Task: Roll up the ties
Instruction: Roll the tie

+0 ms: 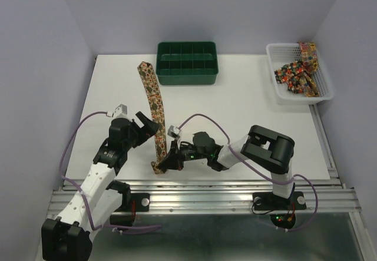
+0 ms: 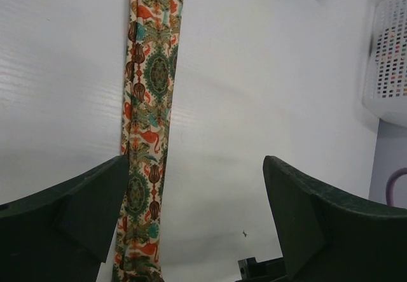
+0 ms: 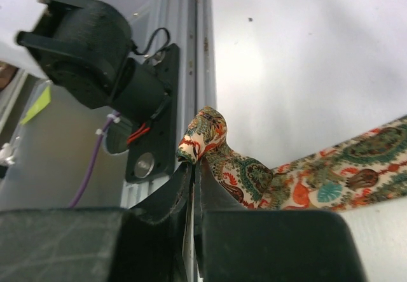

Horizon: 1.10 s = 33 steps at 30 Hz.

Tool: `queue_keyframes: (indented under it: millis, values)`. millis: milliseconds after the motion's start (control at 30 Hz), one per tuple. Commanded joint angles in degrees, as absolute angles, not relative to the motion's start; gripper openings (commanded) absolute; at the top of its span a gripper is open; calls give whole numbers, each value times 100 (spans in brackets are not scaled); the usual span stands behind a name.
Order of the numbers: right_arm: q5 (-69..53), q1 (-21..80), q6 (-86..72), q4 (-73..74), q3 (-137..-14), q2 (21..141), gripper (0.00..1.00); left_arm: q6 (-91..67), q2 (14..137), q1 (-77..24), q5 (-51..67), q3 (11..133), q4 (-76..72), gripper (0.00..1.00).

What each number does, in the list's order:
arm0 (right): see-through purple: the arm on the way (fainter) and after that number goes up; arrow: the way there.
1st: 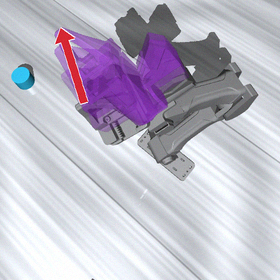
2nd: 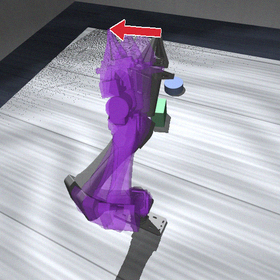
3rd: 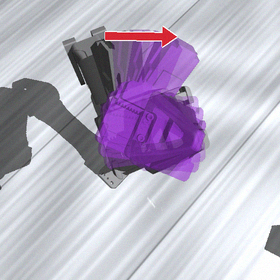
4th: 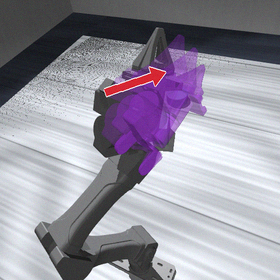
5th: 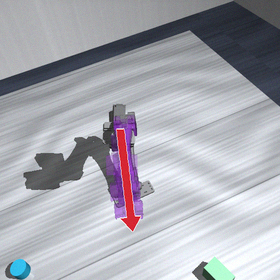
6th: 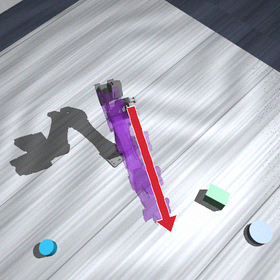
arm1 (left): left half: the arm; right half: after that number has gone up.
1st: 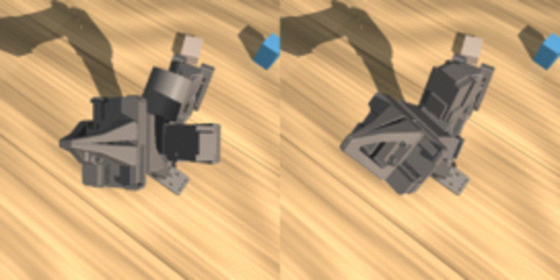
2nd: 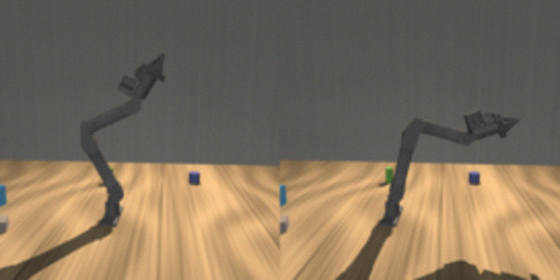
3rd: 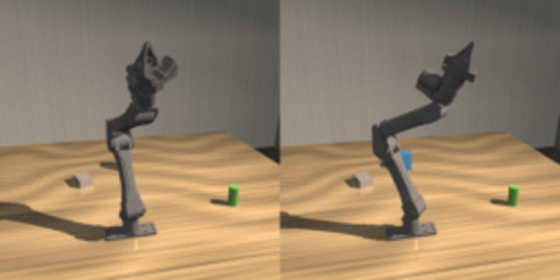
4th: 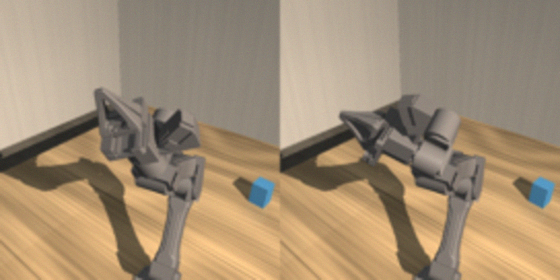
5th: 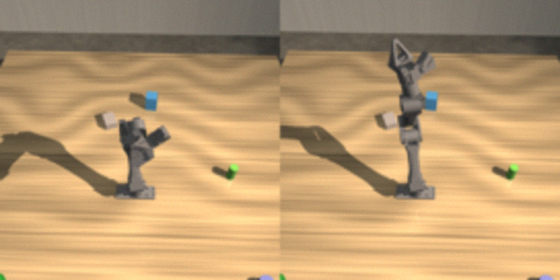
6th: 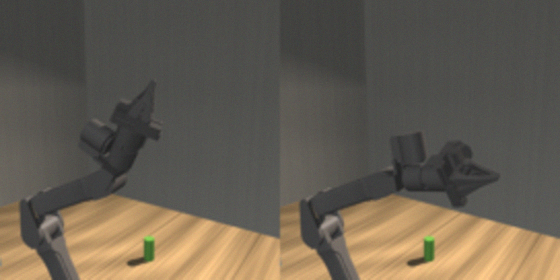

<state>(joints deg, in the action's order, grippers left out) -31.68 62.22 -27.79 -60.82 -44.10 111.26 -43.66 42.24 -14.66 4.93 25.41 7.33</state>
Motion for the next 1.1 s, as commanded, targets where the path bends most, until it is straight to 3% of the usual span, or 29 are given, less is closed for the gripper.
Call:
queue_keyframes:
  millis: [0,267,633,833,1000,1067]
  values:
    - [-3998,6214,-3242,-6960,-4404,11136,1,-4298,4218,-1485,1080,2417,27,99]
    - [-4412,6267,-3919,-8191,-4035,11593,1,-4166,4623,-1582,2381,2215,-580,99]
    - [-3594,6310,-2874,-6451,-4034,11206,1,-4833,3920,-2547,2531,1504,-396,99]
    - [-3744,6328,-3217,-7286,-3841,11356,1,-5238,3929,-2953,2154,1336,-308,99]
    - [-3463,6354,-3094,-7111,-3665,11206,1,-5694,3719,-2971,714,1616,912,99]
    - [-3419,6354,-3076,-7119,-3621,11180,1,-5713,3465,-2971,317,1783,1220,94]
